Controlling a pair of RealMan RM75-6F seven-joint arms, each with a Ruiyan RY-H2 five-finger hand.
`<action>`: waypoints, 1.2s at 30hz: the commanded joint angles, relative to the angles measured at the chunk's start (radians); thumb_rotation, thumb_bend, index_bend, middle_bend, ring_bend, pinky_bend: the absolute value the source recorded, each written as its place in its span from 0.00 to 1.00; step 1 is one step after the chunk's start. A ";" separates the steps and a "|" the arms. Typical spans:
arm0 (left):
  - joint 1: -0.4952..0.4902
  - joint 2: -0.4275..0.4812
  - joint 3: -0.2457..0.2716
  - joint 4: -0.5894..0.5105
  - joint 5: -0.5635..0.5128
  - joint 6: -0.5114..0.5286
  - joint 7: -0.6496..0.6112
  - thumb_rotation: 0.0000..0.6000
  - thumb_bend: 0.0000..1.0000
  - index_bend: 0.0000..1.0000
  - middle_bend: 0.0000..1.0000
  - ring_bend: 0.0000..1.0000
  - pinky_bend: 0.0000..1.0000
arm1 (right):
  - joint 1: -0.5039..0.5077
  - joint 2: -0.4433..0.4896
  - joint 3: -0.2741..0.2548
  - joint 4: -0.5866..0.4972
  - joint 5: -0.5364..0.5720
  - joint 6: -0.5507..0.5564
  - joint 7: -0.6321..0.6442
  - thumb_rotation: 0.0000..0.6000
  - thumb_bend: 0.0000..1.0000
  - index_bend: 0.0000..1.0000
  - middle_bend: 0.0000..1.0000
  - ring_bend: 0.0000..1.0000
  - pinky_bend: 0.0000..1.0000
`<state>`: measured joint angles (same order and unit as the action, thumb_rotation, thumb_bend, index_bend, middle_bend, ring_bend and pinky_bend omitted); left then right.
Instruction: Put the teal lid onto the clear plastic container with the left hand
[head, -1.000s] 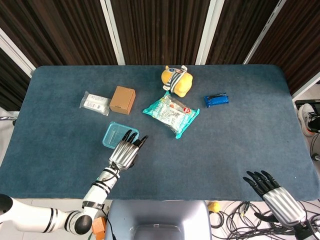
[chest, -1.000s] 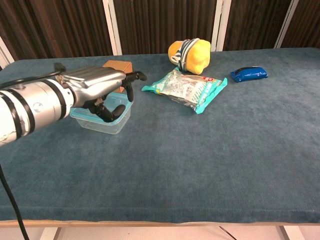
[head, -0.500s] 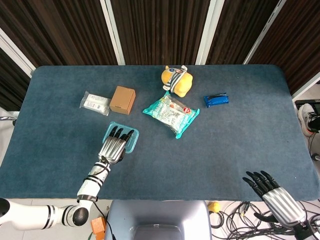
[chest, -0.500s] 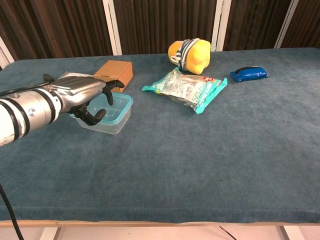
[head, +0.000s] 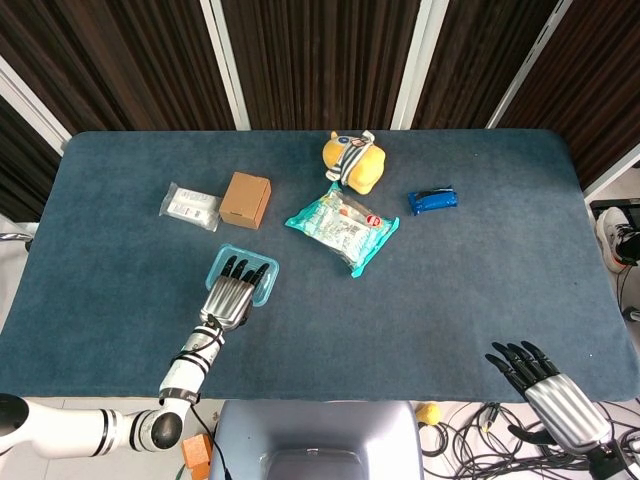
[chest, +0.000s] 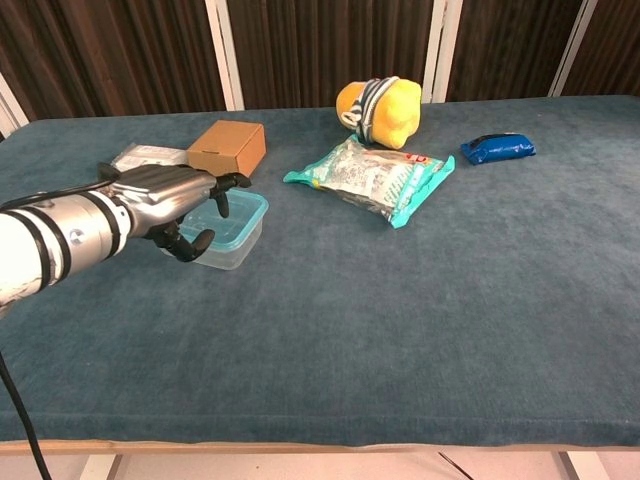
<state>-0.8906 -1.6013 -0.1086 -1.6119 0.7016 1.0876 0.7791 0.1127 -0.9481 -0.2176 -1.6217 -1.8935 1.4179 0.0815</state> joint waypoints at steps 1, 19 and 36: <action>0.008 0.018 -0.014 -0.027 0.039 0.027 -0.025 1.00 0.59 0.00 0.27 0.06 0.00 | 0.000 0.000 0.000 0.000 0.001 -0.001 0.000 1.00 0.06 0.00 0.00 0.00 0.00; 0.048 0.025 -0.082 0.106 0.039 0.033 -0.135 1.00 0.69 0.00 0.25 0.03 0.00 | -0.004 0.003 -0.001 0.002 -0.003 0.010 0.006 1.00 0.06 0.00 0.00 0.00 0.00; 0.027 -0.012 -0.076 0.161 -0.031 -0.009 -0.061 1.00 0.70 0.00 0.29 0.06 0.00 | -0.004 0.005 -0.002 0.003 -0.005 0.012 0.011 1.00 0.06 0.00 0.00 0.00 0.00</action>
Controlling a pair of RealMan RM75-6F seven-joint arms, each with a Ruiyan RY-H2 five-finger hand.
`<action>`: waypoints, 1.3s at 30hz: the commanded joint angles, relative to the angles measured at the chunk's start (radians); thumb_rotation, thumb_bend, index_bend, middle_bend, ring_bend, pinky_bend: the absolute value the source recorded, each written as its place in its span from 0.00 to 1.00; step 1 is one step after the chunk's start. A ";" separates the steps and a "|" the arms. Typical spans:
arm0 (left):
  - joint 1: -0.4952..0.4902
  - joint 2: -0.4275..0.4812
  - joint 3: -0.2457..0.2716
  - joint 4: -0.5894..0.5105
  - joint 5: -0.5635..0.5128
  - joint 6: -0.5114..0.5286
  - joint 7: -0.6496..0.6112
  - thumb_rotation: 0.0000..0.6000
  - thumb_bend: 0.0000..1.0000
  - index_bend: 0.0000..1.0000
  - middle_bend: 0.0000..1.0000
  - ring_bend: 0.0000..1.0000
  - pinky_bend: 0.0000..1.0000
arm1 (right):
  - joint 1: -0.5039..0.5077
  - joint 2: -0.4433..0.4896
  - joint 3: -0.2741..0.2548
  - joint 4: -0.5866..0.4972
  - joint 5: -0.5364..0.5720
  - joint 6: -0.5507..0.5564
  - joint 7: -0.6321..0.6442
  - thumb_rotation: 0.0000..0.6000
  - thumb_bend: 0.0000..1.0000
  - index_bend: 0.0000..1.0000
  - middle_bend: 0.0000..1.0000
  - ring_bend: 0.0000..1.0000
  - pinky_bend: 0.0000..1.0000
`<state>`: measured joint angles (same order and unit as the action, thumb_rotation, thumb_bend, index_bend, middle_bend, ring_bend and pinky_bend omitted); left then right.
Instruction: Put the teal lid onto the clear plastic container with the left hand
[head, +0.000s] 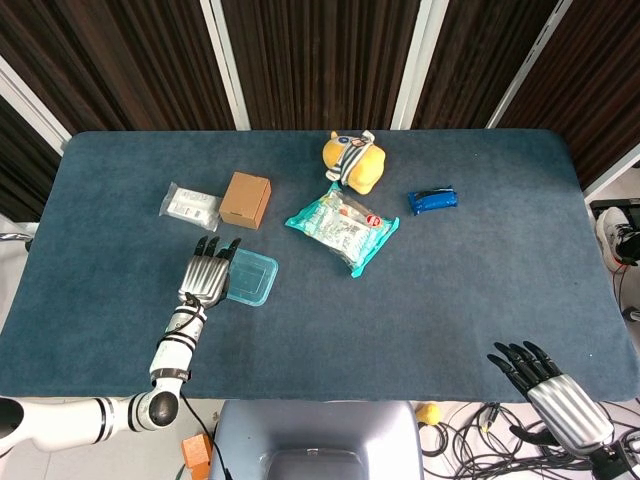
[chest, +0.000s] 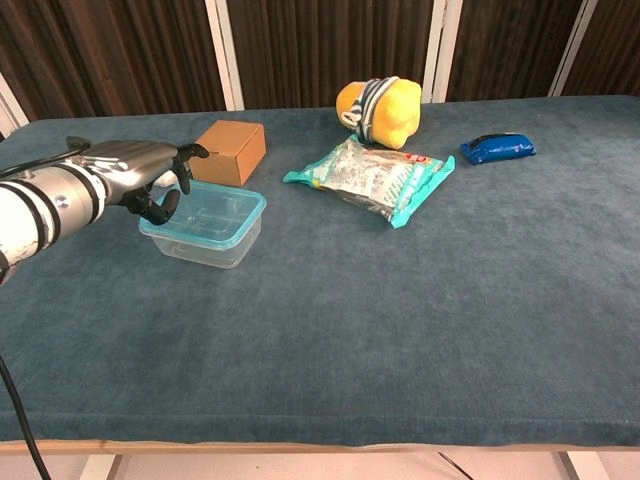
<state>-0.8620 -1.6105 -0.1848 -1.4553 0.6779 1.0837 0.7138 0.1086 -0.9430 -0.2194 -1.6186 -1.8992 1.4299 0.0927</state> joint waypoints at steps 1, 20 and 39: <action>-0.002 -0.005 0.000 0.008 -0.009 -0.009 0.004 1.00 0.70 0.00 0.29 0.06 0.00 | 0.000 0.000 0.000 0.000 0.001 0.000 0.000 1.00 0.06 0.00 0.00 0.00 0.00; 0.003 0.002 0.006 -0.010 0.014 -0.002 0.009 1.00 0.70 0.00 0.29 0.06 0.00 | 0.002 0.002 0.002 -0.003 0.007 -0.007 0.000 1.00 0.06 0.00 0.00 0.00 0.00; 0.099 0.116 0.111 -0.245 0.161 0.146 0.079 1.00 0.70 0.00 0.30 0.07 0.00 | -0.004 -0.002 -0.003 -0.007 -0.008 0.000 -0.015 1.00 0.06 0.00 0.00 0.00 0.00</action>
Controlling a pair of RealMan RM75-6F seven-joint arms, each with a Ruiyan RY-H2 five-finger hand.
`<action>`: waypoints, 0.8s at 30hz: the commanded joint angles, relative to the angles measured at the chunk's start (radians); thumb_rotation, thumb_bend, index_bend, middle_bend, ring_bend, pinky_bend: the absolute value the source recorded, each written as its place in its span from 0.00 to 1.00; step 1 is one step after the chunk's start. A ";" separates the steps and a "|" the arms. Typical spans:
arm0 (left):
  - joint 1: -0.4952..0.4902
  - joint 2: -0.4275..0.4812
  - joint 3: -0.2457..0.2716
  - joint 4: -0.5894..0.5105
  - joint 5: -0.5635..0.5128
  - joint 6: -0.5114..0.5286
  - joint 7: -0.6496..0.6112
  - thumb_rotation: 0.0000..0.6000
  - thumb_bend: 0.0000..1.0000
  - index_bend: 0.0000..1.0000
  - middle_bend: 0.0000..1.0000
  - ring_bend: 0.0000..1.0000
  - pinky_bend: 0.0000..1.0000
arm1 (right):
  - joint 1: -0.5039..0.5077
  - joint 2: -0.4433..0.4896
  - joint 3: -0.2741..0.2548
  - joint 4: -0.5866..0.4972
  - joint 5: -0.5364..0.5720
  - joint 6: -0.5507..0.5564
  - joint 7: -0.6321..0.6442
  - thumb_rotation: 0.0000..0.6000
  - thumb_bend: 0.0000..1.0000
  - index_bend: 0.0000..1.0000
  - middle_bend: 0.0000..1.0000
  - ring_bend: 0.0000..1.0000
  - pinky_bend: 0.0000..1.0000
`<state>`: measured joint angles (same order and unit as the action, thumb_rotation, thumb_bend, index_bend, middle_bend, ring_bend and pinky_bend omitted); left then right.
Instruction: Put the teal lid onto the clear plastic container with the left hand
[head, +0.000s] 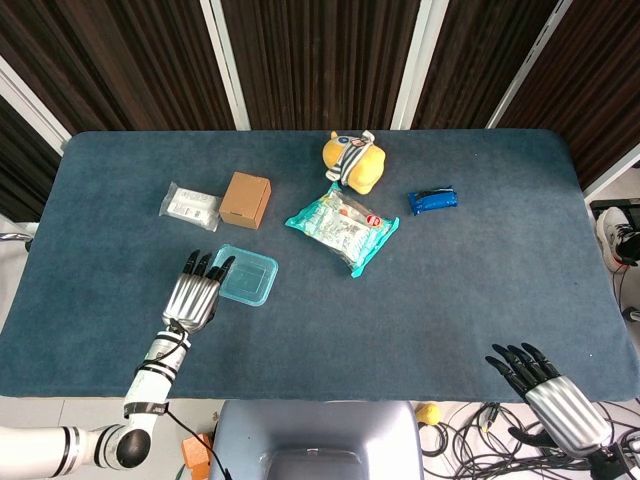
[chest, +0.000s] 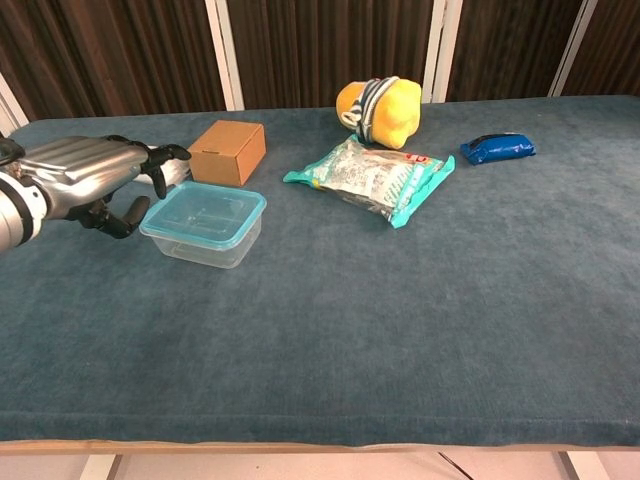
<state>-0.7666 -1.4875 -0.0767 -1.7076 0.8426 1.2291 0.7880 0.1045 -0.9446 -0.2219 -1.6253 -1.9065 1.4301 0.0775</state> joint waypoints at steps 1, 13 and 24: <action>0.006 -0.011 0.002 0.010 -0.010 -0.001 0.007 1.00 0.71 0.00 0.29 0.07 0.00 | 0.001 0.000 0.000 0.000 0.000 0.000 0.001 1.00 0.06 0.00 0.00 0.00 0.00; 0.008 -0.054 0.001 0.065 -0.027 -0.035 0.011 1.00 0.71 0.00 0.29 0.06 0.00 | 0.003 0.001 0.003 -0.002 0.005 -0.004 0.004 1.00 0.06 0.00 0.00 0.00 0.00; 0.010 -0.079 -0.004 0.098 -0.041 -0.063 0.012 1.00 0.71 0.00 0.29 0.06 0.00 | 0.003 0.002 0.004 -0.001 0.006 -0.001 0.006 1.00 0.06 0.00 0.00 0.00 0.00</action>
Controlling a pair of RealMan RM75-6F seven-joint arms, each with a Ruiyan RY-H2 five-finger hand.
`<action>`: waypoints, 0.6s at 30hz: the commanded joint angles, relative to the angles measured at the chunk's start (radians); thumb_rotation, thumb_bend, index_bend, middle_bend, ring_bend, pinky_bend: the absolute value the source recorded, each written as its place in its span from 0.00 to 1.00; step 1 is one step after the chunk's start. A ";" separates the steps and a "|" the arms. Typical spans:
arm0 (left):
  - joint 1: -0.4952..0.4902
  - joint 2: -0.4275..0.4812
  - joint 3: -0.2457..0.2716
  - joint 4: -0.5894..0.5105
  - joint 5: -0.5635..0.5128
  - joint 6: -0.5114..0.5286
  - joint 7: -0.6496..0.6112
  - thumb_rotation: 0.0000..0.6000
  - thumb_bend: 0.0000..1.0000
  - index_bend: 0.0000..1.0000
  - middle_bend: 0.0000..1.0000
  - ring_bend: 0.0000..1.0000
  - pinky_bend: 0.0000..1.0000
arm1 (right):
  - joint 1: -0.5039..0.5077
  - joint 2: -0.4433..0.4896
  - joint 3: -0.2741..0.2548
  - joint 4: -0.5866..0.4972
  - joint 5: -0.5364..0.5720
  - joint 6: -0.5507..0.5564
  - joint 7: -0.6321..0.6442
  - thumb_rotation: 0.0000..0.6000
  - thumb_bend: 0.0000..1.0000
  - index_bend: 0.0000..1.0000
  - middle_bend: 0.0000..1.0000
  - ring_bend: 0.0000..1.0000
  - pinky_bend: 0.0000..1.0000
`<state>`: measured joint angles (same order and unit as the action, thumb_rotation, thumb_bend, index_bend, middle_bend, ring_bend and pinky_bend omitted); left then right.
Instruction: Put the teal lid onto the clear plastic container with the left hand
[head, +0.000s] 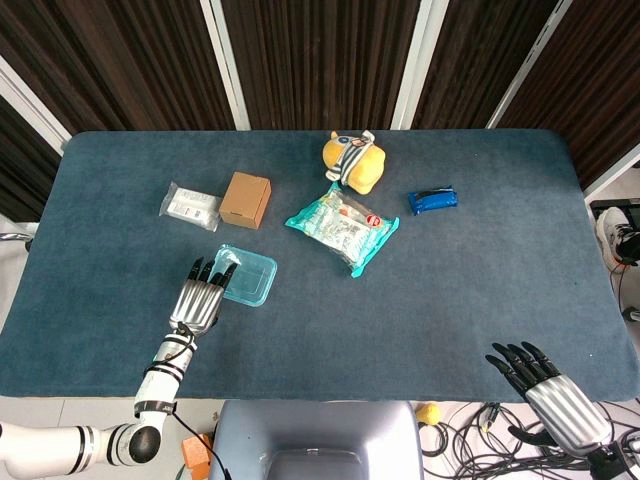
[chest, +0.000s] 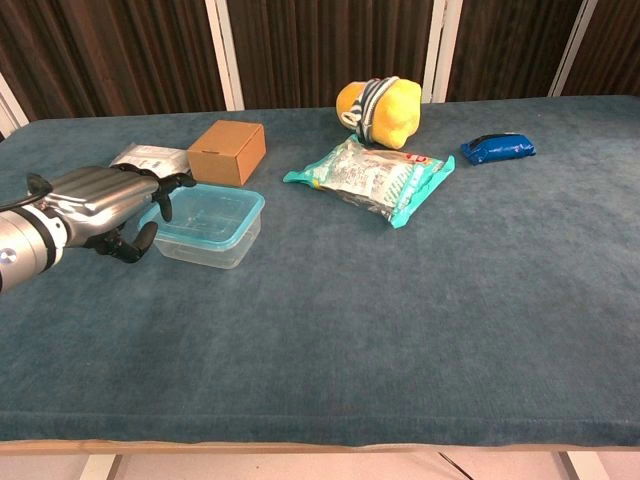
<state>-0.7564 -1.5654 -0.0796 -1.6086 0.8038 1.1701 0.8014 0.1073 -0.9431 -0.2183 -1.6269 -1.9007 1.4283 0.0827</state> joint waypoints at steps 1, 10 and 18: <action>0.000 -0.001 -0.002 -0.002 -0.003 -0.007 -0.002 1.00 0.71 0.00 0.29 0.06 0.00 | 0.000 0.000 0.001 0.000 0.001 0.000 0.001 1.00 0.06 0.00 0.00 0.00 0.00; -0.004 -0.007 -0.003 0.008 -0.027 -0.026 0.016 1.00 0.71 0.00 0.31 0.07 0.00 | 0.000 0.000 0.000 0.001 0.001 0.000 0.001 1.00 0.06 0.00 0.00 0.00 0.00; -0.004 -0.009 0.000 0.014 -0.047 -0.041 0.019 1.00 0.71 0.00 0.32 0.08 0.00 | 0.001 -0.001 0.001 -0.001 0.002 -0.004 -0.002 1.00 0.06 0.00 0.00 0.00 0.00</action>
<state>-0.7602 -1.5743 -0.0803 -1.5946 0.7568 1.1297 0.8204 0.1081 -0.9441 -0.2176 -1.6278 -1.8989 1.4246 0.0808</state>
